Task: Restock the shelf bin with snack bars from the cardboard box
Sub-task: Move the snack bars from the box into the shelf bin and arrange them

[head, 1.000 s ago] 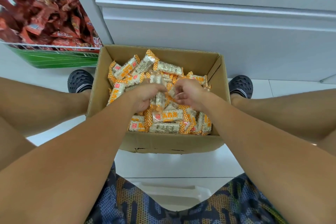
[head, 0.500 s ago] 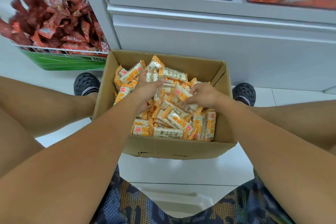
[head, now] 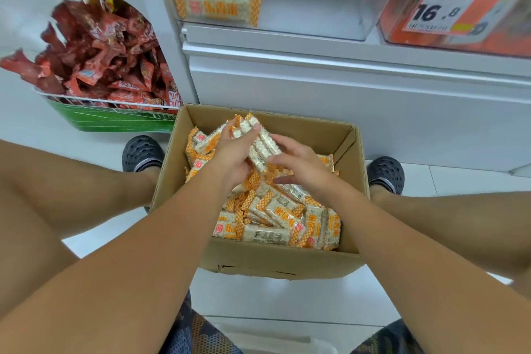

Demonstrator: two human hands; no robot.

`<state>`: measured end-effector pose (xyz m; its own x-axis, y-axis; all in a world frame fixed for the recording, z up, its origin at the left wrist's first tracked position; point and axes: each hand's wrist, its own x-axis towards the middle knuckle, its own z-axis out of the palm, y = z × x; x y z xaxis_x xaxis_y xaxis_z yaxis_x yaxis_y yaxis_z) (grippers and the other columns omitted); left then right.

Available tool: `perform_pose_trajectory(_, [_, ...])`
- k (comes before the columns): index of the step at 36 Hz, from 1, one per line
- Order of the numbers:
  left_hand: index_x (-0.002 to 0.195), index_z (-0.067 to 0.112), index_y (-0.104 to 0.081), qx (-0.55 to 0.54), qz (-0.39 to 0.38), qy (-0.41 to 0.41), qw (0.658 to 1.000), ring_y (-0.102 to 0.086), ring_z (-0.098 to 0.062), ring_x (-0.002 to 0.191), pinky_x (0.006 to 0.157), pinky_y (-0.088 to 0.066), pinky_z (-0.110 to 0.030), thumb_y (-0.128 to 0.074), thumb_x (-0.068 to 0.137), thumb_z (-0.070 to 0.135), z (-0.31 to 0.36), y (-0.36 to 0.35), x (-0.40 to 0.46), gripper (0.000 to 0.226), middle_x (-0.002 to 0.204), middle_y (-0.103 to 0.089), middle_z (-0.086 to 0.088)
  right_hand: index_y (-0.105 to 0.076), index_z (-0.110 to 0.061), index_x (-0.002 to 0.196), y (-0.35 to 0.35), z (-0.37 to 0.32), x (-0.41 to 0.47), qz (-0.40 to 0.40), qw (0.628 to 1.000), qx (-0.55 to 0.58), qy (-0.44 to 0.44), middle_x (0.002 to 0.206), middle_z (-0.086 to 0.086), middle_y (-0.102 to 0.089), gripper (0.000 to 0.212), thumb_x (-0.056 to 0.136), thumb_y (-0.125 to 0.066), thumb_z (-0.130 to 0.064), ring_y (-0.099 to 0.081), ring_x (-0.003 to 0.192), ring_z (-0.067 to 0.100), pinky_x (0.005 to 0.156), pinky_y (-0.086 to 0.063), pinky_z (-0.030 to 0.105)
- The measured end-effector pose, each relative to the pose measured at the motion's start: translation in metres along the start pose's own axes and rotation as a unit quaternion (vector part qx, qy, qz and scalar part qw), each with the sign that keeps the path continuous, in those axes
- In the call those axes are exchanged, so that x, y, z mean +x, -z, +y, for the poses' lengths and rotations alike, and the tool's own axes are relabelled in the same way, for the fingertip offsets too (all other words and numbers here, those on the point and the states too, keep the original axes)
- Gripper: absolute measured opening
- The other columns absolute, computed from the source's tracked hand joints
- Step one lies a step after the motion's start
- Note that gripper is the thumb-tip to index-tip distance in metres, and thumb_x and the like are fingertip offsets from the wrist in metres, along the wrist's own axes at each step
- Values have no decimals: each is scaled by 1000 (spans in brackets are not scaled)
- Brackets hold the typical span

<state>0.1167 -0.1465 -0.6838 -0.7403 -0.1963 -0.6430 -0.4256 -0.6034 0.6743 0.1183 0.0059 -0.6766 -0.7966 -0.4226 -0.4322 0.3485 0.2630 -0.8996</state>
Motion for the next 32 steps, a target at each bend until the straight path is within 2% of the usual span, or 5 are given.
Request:
perform_pose_trajectory(6, [130, 12, -44, -14, 42, -30, 999, -74, -27, 84, 77, -59, -55, -77, 84, 7, 9, -12, -6, 56, 104, -70, -13, -36, -29, 153, -6, -2, 4, 10, 990, -119, 79, 145, -19, -42, 99, 71, -90, -19, -41, 125, -3, 86, -32, -3])
perform_pose_trajectory(14, [129, 12, -49, 74, 8, -83, 994, -72, -28, 78, 73, -60, -53, -83, 78, 21, 58, -32, -26, 62, 98, -72, -18, -60, -32, 128, 31, -60, -3, 52, 981, -140, 124, 126, -8, -63, 60, 75, -84, -19, -66, 107, 16, 93, -56, 40])
perform_pose_trajectory(25, [120, 19, -60, 238, -98, -233, 938, -70, -15, 71, 71, -62, -37, -61, 96, 39, 188, -93, -73, 32, 103, -73, -5, -63, -20, 113, 53, -204, -15, 143, 920, -192, 310, 92, -11, -65, 46, 75, -86, -31, -60, 73, -1, 63, -46, 15])
perform_pose_trajectory(28, [109, 31, -62, 352, -58, -342, 869, -64, -16, 102, 94, -53, -39, -45, 98, 56, 234, -98, -77, 33, 102, -62, 10, -67, -15, 111, 65, -246, -6, 144, 922, -167, 318, 90, -2, -68, 39, 76, -85, -22, -60, 62, 1, 53, -46, 15])
perform_pose_trajectory(32, [111, 19, -60, 580, 4, -500, 643, -54, -18, 98, 73, -29, -26, -31, 106, 39, 268, -83, -58, 36, 105, -62, 1, -71, -15, 108, 86, -284, 42, 217, 909, -220, 279, 90, 4, -71, 44, 72, -89, -32, -59, 62, 6, 50, -46, 18])
